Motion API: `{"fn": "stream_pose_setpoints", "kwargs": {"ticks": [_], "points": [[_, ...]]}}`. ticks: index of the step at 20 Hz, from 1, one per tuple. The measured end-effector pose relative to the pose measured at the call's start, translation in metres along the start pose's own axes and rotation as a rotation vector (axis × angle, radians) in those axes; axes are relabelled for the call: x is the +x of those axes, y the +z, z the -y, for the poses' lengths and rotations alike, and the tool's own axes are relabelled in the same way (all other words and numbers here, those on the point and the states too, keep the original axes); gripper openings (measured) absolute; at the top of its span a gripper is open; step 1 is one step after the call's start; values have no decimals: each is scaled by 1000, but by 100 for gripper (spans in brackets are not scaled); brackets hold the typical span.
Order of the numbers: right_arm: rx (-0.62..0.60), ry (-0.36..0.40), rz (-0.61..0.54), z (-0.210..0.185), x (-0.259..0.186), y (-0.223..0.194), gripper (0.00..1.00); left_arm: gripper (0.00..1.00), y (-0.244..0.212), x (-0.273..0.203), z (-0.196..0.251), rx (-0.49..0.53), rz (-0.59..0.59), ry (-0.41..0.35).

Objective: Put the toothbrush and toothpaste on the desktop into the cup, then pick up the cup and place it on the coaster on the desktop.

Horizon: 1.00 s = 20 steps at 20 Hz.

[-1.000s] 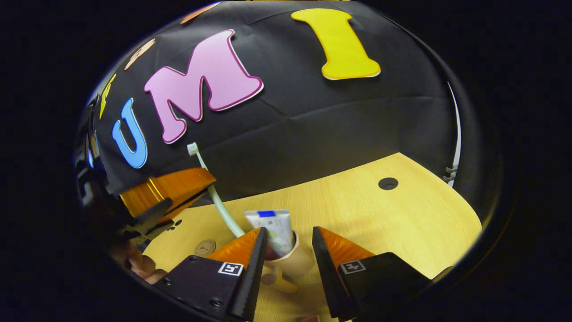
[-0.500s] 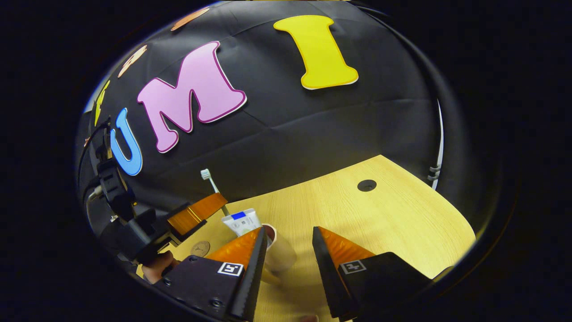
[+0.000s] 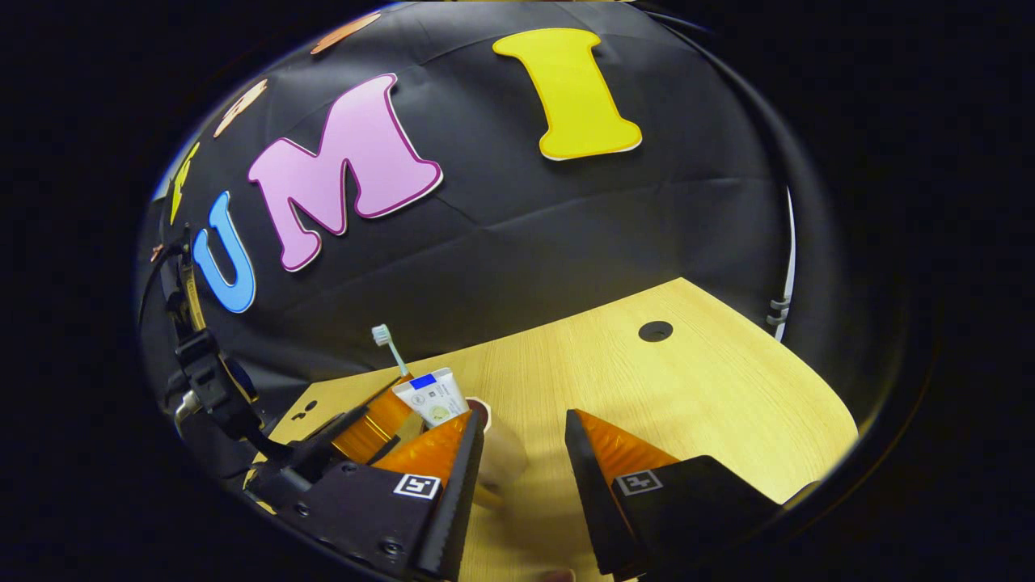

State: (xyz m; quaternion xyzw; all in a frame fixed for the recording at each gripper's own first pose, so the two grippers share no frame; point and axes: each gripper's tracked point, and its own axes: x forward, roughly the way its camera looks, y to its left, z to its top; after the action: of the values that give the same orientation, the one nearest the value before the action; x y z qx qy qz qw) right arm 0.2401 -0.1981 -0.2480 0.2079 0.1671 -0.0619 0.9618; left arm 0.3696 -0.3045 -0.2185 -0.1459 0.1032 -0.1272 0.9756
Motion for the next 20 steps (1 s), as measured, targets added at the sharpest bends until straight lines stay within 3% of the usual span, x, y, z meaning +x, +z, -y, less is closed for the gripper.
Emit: {"fn": "stream_pose_setpoints", "kwargs": {"ticks": [3, 4, 5, 7, 8, 9, 10, 14, 15, 20], "points": [[-7, 0, 1, -1, -3, -1, 63, 17, -11, -7, -1, 37, -20, -3], [-10, -1, -2, 0, -5, -2, 63, 23, -13, -9, -1, 42, -19, -4], [-12, -1, -2, 0, -6, -2, 63, 20, -14, -12, -2, 43, -19, -4], [-13, -5, -4, 2, -10, -1, 63, 59, -18, -18, -7, 55, -30, 13], [-13, -6, -9, 2, -11, -2, 63, 60, -19, -20, -9, 54, -38, 14], [-13, -8, -19, 2, -13, -3, 63, 72, -18, -24, -9, 53, -41, 15], [-14, -11, -32, 3, -14, -6, 63, 69, -13, -30, -12, 55, -39, 17], [-40, -15, -99, 1, -26, -13, 65, 78, 3, -64, -17, 53, -50, 7], [-43, -9, -114, -3, -29, -13, 71, 80, 7, -76, -21, 55, -53, 10], [-74, -7, -236, -14, -36, -19, 78, 83, 17, -145, -44, 101, -103, 43]]}}
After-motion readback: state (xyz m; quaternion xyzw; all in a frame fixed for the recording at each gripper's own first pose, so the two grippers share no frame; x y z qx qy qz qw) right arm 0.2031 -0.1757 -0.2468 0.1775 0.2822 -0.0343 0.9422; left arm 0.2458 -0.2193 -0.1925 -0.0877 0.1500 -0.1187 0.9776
